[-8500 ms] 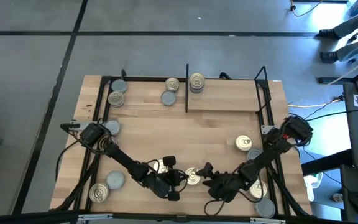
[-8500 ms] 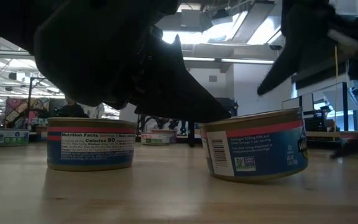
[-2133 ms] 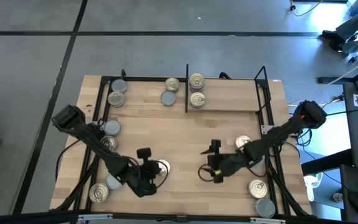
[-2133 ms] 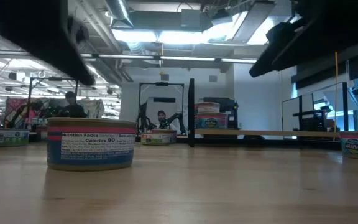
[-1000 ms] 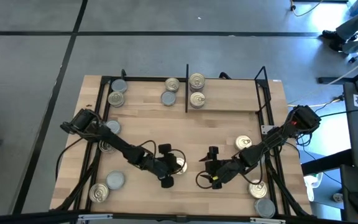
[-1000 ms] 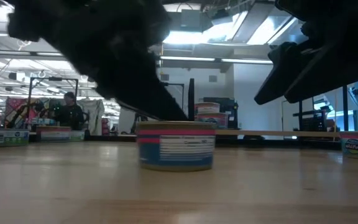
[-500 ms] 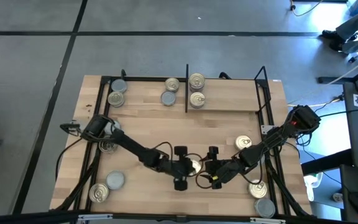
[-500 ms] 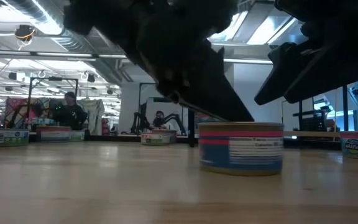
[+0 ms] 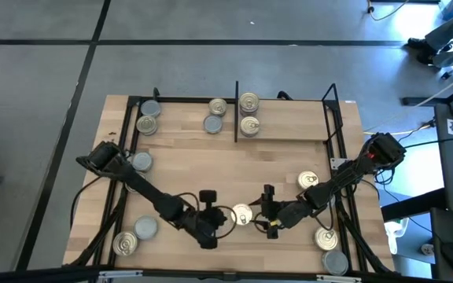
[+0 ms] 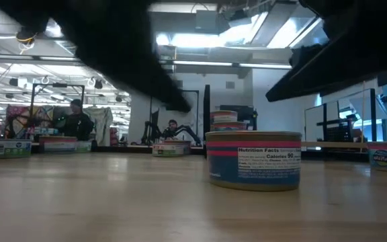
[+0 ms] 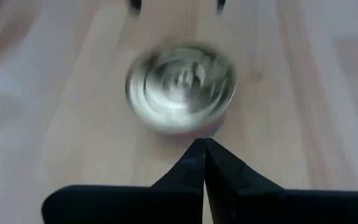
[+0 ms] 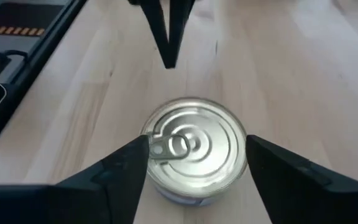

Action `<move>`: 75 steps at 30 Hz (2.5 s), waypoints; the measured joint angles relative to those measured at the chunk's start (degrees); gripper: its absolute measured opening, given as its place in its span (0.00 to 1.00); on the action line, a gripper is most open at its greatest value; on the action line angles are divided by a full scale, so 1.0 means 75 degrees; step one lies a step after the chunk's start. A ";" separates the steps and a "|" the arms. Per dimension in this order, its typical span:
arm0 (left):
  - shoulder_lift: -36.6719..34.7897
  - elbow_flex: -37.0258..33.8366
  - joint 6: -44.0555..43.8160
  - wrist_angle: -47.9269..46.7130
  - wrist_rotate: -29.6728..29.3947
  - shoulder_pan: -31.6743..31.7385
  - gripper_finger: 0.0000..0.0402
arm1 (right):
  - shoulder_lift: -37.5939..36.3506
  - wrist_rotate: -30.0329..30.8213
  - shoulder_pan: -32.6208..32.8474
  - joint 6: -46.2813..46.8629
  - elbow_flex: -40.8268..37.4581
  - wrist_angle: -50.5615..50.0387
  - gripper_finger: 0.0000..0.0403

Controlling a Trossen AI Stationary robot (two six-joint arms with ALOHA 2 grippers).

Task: Stack canned seafood by type on shelf
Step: Stack the blue tuna can on top of the blue tuna can

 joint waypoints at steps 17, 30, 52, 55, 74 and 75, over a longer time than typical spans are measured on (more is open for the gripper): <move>-0.0006 -0.0719 -0.0003 0.1519 -0.0056 -0.0001 0.00 | 0.0964 0.0110 -0.0116 0.0008 -0.0376 0.1372 0.59; -0.0006 -0.0713 -0.0032 0.1517 -0.0055 -0.0001 0.00 | 0.0991 0.0113 -0.0102 0.0029 -0.0376 0.1074 0.59; -0.0012 -0.0707 0.0721 0.1505 0.0026 0.0190 0.36 | 0.0994 0.0273 0.0123 0.0242 -0.0781 0.1200 0.59; -0.0012 -0.0707 0.1146 0.1505 0.0029 0.0189 0.47 | 0.0997 0.0276 0.0121 0.0213 -0.0784 0.1200 0.59; -0.0015 -0.0696 0.2543 0.1992 0.0032 0.0209 0.63 | 0.1011 0.1110 0.0606 0.0189 -0.0799 0.1029 0.59; -0.0015 -0.0696 0.2811 0.1994 0.0032 0.0209 0.63 | 0.1011 0.1109 0.0606 0.0189 -0.0799 0.1028 0.59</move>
